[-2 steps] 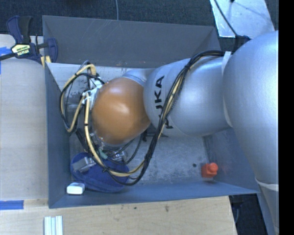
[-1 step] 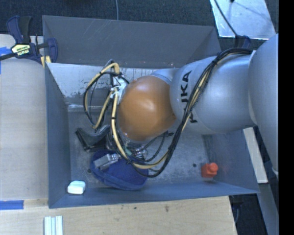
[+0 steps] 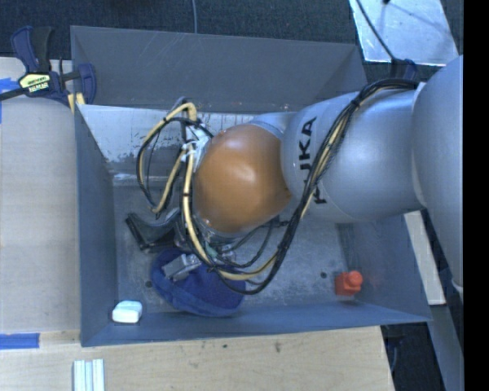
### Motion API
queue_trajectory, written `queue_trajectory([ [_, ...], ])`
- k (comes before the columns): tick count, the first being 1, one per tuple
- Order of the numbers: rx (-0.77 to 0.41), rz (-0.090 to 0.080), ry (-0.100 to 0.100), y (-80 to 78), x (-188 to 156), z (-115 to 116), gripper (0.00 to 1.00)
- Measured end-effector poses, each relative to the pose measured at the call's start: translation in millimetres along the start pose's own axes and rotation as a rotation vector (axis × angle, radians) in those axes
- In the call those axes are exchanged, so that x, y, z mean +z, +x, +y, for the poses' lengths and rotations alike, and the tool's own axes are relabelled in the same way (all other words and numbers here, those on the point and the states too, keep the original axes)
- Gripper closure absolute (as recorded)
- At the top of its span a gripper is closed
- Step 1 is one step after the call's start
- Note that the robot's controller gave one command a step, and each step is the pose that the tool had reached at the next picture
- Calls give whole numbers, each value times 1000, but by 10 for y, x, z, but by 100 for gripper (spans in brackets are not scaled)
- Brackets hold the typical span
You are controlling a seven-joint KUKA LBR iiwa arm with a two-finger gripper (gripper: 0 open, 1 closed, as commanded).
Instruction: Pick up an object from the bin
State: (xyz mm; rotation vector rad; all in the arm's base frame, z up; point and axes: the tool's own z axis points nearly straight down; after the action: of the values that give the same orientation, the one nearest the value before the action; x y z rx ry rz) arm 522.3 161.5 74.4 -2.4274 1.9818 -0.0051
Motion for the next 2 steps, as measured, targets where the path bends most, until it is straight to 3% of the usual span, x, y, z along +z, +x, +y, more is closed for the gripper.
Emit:
queue_trajectory([
  [1,239,1,11,-580,-17,25,100],
  [2,233,-1,3,-616,-1051,-41,100],
])
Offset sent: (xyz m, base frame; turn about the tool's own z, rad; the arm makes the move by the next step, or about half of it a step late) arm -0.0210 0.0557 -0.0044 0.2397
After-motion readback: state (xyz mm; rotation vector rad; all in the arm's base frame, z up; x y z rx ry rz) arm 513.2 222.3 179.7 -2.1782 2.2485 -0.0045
